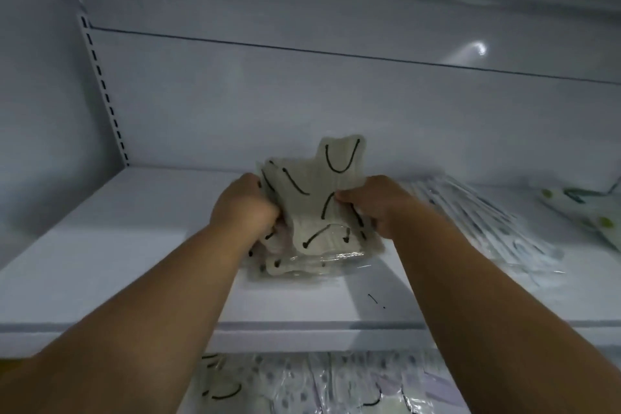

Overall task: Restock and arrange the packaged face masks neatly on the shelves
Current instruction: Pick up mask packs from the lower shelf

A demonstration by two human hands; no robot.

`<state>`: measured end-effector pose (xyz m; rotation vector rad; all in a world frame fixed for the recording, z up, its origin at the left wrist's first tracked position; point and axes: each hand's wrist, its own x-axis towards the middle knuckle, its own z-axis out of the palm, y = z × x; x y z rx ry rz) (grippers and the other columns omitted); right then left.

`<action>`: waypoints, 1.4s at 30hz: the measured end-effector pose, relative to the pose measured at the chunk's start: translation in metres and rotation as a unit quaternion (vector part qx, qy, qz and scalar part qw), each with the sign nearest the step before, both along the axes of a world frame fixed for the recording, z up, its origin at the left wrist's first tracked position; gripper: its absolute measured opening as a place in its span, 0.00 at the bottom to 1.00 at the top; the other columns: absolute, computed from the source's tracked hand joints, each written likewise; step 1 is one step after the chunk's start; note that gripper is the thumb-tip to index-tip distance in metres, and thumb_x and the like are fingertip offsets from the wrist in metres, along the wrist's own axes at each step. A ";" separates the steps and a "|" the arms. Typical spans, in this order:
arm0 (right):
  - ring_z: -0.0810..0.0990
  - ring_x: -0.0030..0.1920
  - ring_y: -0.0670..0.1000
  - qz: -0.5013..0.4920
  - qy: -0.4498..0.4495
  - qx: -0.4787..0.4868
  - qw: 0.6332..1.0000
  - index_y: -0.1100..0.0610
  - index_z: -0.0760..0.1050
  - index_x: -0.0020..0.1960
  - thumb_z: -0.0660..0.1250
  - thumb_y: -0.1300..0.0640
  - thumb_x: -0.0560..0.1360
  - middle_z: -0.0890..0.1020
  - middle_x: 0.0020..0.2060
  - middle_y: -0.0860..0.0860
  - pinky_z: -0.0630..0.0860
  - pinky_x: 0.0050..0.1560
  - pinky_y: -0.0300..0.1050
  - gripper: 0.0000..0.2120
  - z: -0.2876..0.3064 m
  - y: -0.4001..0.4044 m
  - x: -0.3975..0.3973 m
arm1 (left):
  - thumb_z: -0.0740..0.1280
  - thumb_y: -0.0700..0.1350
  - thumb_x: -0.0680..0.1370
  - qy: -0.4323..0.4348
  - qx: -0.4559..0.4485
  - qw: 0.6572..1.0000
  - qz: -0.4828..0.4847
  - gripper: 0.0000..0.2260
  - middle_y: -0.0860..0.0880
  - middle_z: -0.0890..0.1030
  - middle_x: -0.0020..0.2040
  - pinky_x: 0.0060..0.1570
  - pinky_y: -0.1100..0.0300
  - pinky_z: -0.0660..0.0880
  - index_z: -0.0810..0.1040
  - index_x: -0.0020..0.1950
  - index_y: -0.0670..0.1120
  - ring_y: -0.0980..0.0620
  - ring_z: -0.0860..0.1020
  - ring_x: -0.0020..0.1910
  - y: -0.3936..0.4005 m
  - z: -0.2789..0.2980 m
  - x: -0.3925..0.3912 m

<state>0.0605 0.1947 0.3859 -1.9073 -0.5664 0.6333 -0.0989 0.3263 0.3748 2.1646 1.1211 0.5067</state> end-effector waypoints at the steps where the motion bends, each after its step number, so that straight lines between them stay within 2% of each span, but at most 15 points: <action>1: 0.85 0.38 0.56 -0.005 -0.027 -0.025 0.999 0.61 0.81 0.42 0.75 0.58 0.72 0.85 0.36 0.56 0.83 0.45 0.52 0.07 0.000 0.005 -0.003 | 0.67 0.42 0.72 0.001 0.003 1.000 0.002 0.04 0.44 0.81 0.40 0.30 0.59 0.67 0.78 0.44 0.42 0.48 0.77 0.37 0.004 -0.005 0.004; 3: 0.78 0.32 0.51 -0.024 -0.118 -0.104 0.987 0.59 0.75 0.38 0.74 0.55 0.73 0.79 0.32 0.52 0.74 0.34 0.40 0.11 0.001 0.011 -0.012 | 0.68 0.47 0.72 -0.017 0.001 1.000 0.011 0.09 0.46 0.80 0.44 0.31 0.59 0.67 0.76 0.49 0.45 0.48 0.77 0.39 0.008 -0.012 0.008; 4: 0.77 0.36 0.50 -0.045 -0.171 -0.140 0.974 0.59 0.73 0.41 0.74 0.52 0.72 0.78 0.36 0.51 0.72 0.36 0.40 0.13 0.001 0.014 -0.014 | 0.69 0.51 0.72 -0.026 0.000 1.000 0.014 0.14 0.47 0.79 0.47 0.34 0.58 0.69 0.75 0.53 0.46 0.48 0.78 0.42 0.007 -0.014 0.007; 6: 0.77 0.52 0.56 -0.094 -0.263 -0.202 0.939 0.58 0.71 0.56 0.76 0.44 0.70 0.76 0.52 0.55 0.75 0.50 0.45 0.25 -0.001 0.016 -0.017 | 0.71 0.57 0.72 -0.032 0.028 0.999 0.011 0.23 0.46 0.75 0.55 0.43 0.55 0.73 0.72 0.61 0.46 0.43 0.78 0.50 0.007 -0.019 0.002; 8: 0.73 0.61 0.59 -0.113 -0.328 -0.225 0.911 0.56 0.67 0.65 0.75 0.42 0.70 0.72 0.60 0.57 0.75 0.59 0.52 0.32 -0.001 0.017 -0.019 | 0.71 0.57 0.73 -0.037 0.086 0.996 0.007 0.27 0.43 0.72 0.59 0.51 0.50 0.74 0.70 0.67 0.46 0.40 0.75 0.57 0.007 -0.024 -0.005; 10: 0.73 0.61 0.59 -0.084 -0.352 -0.218 0.906 0.54 0.70 0.65 0.71 0.45 0.75 0.71 0.61 0.56 0.75 0.60 0.53 0.24 0.000 0.017 -0.023 | 0.71 0.51 0.75 -0.079 0.149 0.986 0.002 0.23 0.40 0.74 0.59 0.55 0.45 0.75 0.72 0.67 0.44 0.38 0.73 0.59 0.005 -0.024 -0.009; 12: 0.75 0.60 0.57 -0.052 -0.356 -0.181 0.915 0.53 0.73 0.64 0.66 0.49 0.79 0.73 0.61 0.54 0.75 0.59 0.50 0.16 0.001 0.016 -0.028 | 0.70 0.42 0.75 -0.117 0.220 0.968 -0.010 0.17 0.37 0.76 0.56 0.51 0.43 0.75 0.77 0.63 0.42 0.35 0.75 0.55 0.001 -0.023 -0.013; 15: 0.77 0.56 0.56 -0.036 -0.388 -0.115 0.914 0.54 0.76 0.62 0.63 0.52 0.80 0.77 0.57 0.54 0.76 0.55 0.47 0.12 -0.002 0.007 -0.039 | 0.69 0.33 0.71 -0.136 0.295 0.945 -0.035 0.16 0.39 0.79 0.53 0.47 0.47 0.75 0.81 0.58 0.43 0.36 0.76 0.50 -0.015 -0.018 -0.020; 18: 0.79 0.52 0.57 -0.038 -0.430 -0.053 0.901 0.56 0.78 0.60 0.65 0.55 0.79 0.79 0.54 0.55 0.77 0.51 0.48 0.11 -0.004 -0.010 -0.048 | 0.67 0.33 0.72 -0.154 0.315 0.935 -0.045 0.16 0.41 0.79 0.53 0.49 0.48 0.74 0.81 0.57 0.43 0.39 0.76 0.51 -0.041 -0.010 -0.031; 23: 0.79 0.53 0.54 -0.012 -0.440 0.001 0.898 0.55 0.77 0.62 0.66 0.53 0.78 0.79 0.56 0.54 0.77 0.53 0.49 0.13 -0.003 -0.055 -0.061 | 0.68 0.35 0.74 -0.180 0.315 0.930 -0.057 0.11 0.46 0.79 0.52 0.50 0.51 0.74 0.80 0.55 0.45 0.45 0.76 0.51 -0.104 -0.016 -0.043; 27: 0.78 0.54 0.53 0.023 -0.437 0.046 0.898 0.55 0.78 0.61 0.67 0.53 0.79 0.78 0.57 0.52 0.74 0.52 0.44 0.12 -0.009 -0.114 -0.065 | 0.68 0.37 0.76 -0.148 0.311 0.938 -0.039 0.11 0.48 0.79 0.54 0.53 0.50 0.75 0.80 0.57 0.46 0.47 0.76 0.54 -0.169 -0.033 -0.048; 29: 0.78 0.54 0.51 0.048 -0.421 0.061 0.904 0.54 0.77 0.60 0.67 0.53 0.79 0.77 0.56 0.50 0.73 0.50 0.42 0.12 -0.016 -0.146 -0.065 | 0.68 0.38 0.76 -0.129 0.294 0.947 -0.018 0.11 0.50 0.79 0.55 0.54 0.53 0.74 0.80 0.58 0.47 0.49 0.76 0.54 -0.208 -0.050 -0.052; 32: 0.77 0.54 0.48 0.070 -0.407 0.068 0.908 0.53 0.77 0.61 0.66 0.52 0.79 0.77 0.56 0.48 0.74 0.52 0.43 0.12 -0.031 -0.190 -0.067 | 0.69 0.39 0.76 -0.087 0.277 0.957 -0.017 0.11 0.51 0.79 0.54 0.51 0.59 0.71 0.80 0.58 0.48 0.52 0.76 0.52 -0.260 -0.075 -0.060; 36: 0.77 0.54 0.48 0.091 -0.383 0.072 0.916 0.54 0.77 0.61 0.66 0.54 0.79 0.78 0.55 0.49 0.74 0.54 0.43 0.12 -0.056 -0.240 -0.082 | 0.70 0.39 0.76 -0.048 0.260 0.964 -0.028 0.12 0.50 0.80 0.54 0.54 0.57 0.72 0.80 0.58 0.48 0.51 0.76 0.53 -0.303 -0.098 -0.072; 42: 0.76 0.52 0.46 0.093 -0.378 0.046 0.920 0.55 0.78 0.60 0.66 0.54 0.79 0.79 0.53 0.48 0.68 0.49 0.37 0.11 -0.087 -0.291 -0.098 | 0.69 0.40 0.77 -0.036 0.212 0.975 -0.058 0.12 0.51 0.80 0.55 0.53 0.57 0.72 0.80 0.60 0.48 0.51 0.76 0.52 -0.340 -0.131 -0.082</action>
